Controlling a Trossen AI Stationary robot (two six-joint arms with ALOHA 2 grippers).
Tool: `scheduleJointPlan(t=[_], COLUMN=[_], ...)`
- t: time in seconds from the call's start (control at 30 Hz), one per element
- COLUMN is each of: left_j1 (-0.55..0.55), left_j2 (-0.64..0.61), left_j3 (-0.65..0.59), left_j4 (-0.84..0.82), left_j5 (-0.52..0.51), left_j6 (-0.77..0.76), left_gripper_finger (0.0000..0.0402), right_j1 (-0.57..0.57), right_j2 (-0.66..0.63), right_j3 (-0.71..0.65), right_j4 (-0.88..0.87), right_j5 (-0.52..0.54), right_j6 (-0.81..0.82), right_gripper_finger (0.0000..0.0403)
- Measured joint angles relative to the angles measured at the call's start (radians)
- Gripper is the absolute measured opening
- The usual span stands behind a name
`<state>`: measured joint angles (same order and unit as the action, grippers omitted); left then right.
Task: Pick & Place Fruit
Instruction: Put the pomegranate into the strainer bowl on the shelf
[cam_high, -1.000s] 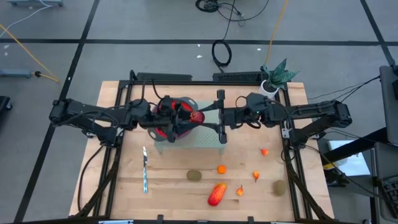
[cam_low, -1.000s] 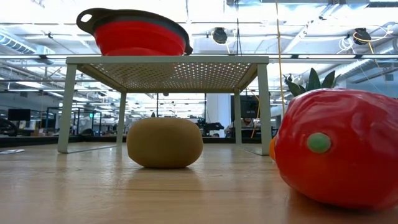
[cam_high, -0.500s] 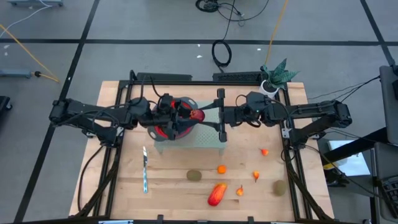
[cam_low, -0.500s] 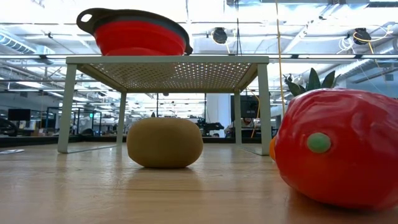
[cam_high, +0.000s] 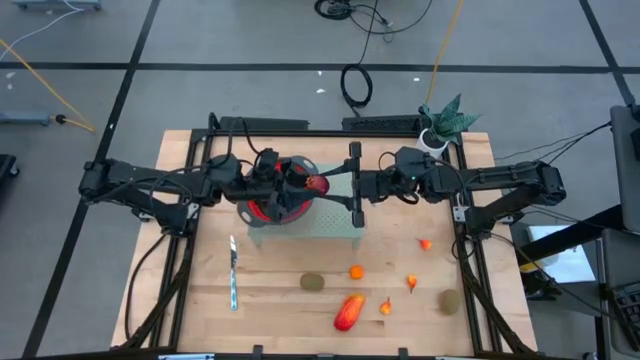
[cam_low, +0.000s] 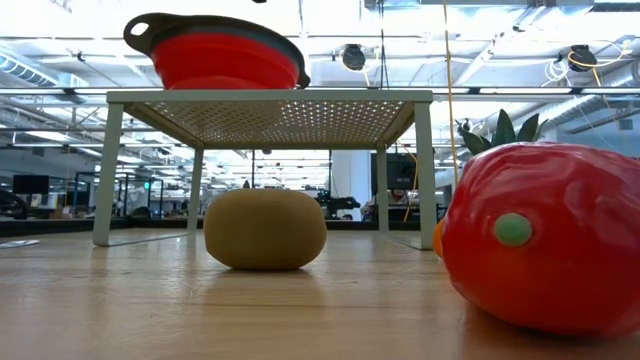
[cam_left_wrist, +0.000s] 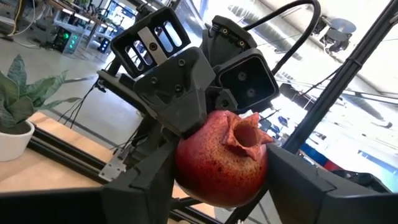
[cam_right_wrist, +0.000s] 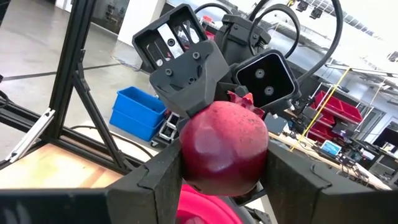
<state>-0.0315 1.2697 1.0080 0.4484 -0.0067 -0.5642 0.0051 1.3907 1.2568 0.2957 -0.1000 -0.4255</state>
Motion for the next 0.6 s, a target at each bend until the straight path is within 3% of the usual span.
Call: scheduleJointPlan(t=[0.2,0.37,0.6], left_j1=[0.0,0.0,0.001], left_j2=[-0.001,-0.001,-0.004], left_j3=[0.0,0.0,0.002], left_j4=[-0.001,-0.004,-0.006], left_j5=[0.001,0.001,-0.003], left_j6=[0.005,0.001,-0.003], left_gripper_finger=[0.0164,0.0171,0.0165], right_j1=[0.0,0.0,0.001], right_j2=[0.0,0.0,-0.001], right_j3=[0.0,0.0,-0.001], right_j4=[0.002,0.002,-0.049], right_j5=[0.0,0.002,0.103], right_j6=[-0.001,-0.002,0.008], right_gripper_finger=[0.0186,0.0198,0.023])
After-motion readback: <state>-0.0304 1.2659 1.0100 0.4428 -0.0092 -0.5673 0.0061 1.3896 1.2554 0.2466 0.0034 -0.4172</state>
